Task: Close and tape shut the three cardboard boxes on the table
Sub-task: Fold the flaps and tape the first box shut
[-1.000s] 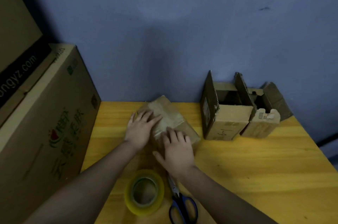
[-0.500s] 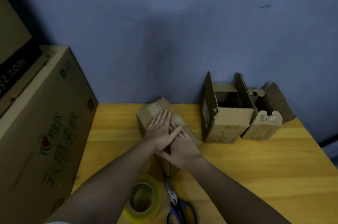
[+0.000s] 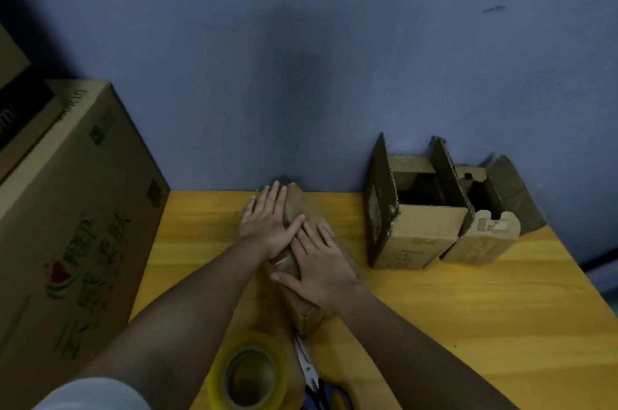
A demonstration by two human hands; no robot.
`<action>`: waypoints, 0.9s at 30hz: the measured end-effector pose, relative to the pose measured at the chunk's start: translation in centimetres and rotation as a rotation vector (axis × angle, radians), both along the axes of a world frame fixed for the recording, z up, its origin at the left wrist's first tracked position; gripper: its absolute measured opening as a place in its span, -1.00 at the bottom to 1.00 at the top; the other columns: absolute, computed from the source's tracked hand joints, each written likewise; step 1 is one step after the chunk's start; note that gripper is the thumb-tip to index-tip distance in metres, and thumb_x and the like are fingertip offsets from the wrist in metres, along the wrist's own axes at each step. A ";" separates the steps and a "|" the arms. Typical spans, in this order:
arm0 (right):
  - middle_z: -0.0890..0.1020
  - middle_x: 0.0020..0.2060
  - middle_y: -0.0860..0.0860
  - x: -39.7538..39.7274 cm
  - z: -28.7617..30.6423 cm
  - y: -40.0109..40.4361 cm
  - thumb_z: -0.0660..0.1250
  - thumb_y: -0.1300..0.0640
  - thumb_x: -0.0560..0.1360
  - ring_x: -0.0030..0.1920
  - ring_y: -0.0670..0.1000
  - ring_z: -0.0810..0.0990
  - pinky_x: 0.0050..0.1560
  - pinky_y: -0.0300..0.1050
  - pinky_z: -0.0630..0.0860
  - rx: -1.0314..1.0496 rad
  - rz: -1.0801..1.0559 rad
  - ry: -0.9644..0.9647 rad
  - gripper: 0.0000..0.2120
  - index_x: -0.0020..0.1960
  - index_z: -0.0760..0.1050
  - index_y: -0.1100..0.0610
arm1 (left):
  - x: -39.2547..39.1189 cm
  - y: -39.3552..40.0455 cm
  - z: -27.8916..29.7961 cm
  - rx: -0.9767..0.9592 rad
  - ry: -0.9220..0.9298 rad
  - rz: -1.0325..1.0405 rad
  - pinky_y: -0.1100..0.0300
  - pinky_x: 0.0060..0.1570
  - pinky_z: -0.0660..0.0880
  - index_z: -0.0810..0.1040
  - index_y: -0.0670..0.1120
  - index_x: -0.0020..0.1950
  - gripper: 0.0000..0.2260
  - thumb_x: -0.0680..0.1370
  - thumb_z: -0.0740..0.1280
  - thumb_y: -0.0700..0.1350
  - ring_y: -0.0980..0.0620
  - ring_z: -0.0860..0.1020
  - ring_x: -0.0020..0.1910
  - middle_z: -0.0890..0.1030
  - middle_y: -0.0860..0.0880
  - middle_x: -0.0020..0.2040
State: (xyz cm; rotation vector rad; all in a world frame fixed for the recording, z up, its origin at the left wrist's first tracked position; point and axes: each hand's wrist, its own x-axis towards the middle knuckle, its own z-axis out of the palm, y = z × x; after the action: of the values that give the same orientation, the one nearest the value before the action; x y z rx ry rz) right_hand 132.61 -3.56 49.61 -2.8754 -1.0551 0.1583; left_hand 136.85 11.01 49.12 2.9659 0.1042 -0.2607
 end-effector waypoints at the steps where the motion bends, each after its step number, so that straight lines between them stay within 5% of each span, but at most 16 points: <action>1: -0.04 0.57 0.07 0.1 0.0 -0.1 -0.39 -0.46 0.34 0.56 0.02 -0.17 0.50 -0.03 -0.33 0.002 -0.002 0.013 0.01 0.58 -0.09 0.16 | 0.1 -0.1 -0.1 0.010 -0.002 0.008 0.07 0.50 -0.25 -0.27 -0.05 0.56 -0.31 0.58 -0.14 0.31 0.07 -0.25 0.53 -0.28 0.01 0.56; 6: 0.06 0.56 0.06 -0.6 -0.2 -0.4 -0.30 -0.45 0.45 0.56 0.00 -0.08 0.50 -0.03 -0.27 0.075 -0.027 -0.008 -0.08 0.57 0.03 0.14 | 0.1 -0.3 0.0 -0.022 0.007 0.033 0.08 0.50 -0.25 -0.28 -0.07 0.55 -0.27 0.56 -0.17 0.34 0.08 -0.26 0.53 -0.28 0.01 0.56; 10: 0.33 0.47 -0.03 -3.4 -1.1 -3.0 -0.12 -0.34 0.57 0.49 0.05 0.25 0.41 0.16 0.31 0.090 -0.176 -0.119 -0.36 0.49 0.28 -0.01 | 0.4 -0.1 0.6 -0.070 0.061 0.019 0.08 0.50 -0.26 -0.26 -0.05 0.56 -0.33 0.59 -0.16 0.29 0.08 -0.25 0.53 -0.26 0.03 0.56; 12: 0.33 0.48 0.01 -4.4 -1.3 -3.3 -0.06 -0.31 0.57 0.48 0.12 0.26 0.37 0.23 0.31 0.121 -0.315 -0.108 -0.42 0.47 0.30 -0.07 | -0.2 -0.2 0.6 -0.032 0.014 -0.005 0.08 0.50 -0.25 -0.25 -0.06 0.56 -0.36 0.61 -0.13 0.24 0.07 -0.24 0.53 -0.25 0.01 0.56; 15: 0.36 0.45 0.09 -4.7 -1.4 -2.6 0.03 -0.28 0.53 0.44 0.15 0.35 0.29 0.19 0.39 0.110 -0.444 -0.109 -0.35 0.47 0.32 0.08 | -2.0 -1.3 0.4 -0.008 -0.046 -0.020 0.10 0.49 -0.27 -0.26 -0.10 0.55 -0.37 0.63 -0.12 0.20 0.04 -0.26 0.53 -0.27 -0.03 0.56; 23: 0.39 0.43 0.12 -4.5 -1.2 -2.5 0.02 -0.25 0.48 0.40 0.14 0.41 0.18 0.13 0.48 0.050 -0.417 -0.078 -0.32 0.42 0.39 0.15 | -5.5 -3.2 -0.4 -0.013 -0.068 -0.073 0.14 0.46 -0.30 -0.23 -0.10 0.56 -0.37 0.62 -0.15 0.22 0.06 -0.26 0.53 -0.24 -0.02 0.56; 27: -0.02 0.57 -0.04 -4.2 -0.9 -4.0 -0.25 -0.24 0.48 0.55 0.05 0.04 0.40 0.09 0.25 0.075 -0.308 -0.005 -0.30 0.57 0.02 -0.01 | -5.3 -3.2 0.2 -0.016 -0.030 -0.088 0.14 0.45 -0.30 -0.23 -0.10 0.56 -0.37 0.63 -0.12 0.21 0.05 -0.26 0.53 -0.26 -0.02 0.56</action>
State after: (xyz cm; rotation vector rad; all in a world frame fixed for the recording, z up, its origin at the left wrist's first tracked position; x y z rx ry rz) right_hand 128.41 -7.53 48.72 -2.9232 -0.5915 0.0905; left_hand 131.52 7.83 49.34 2.9614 -0.0323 -0.2275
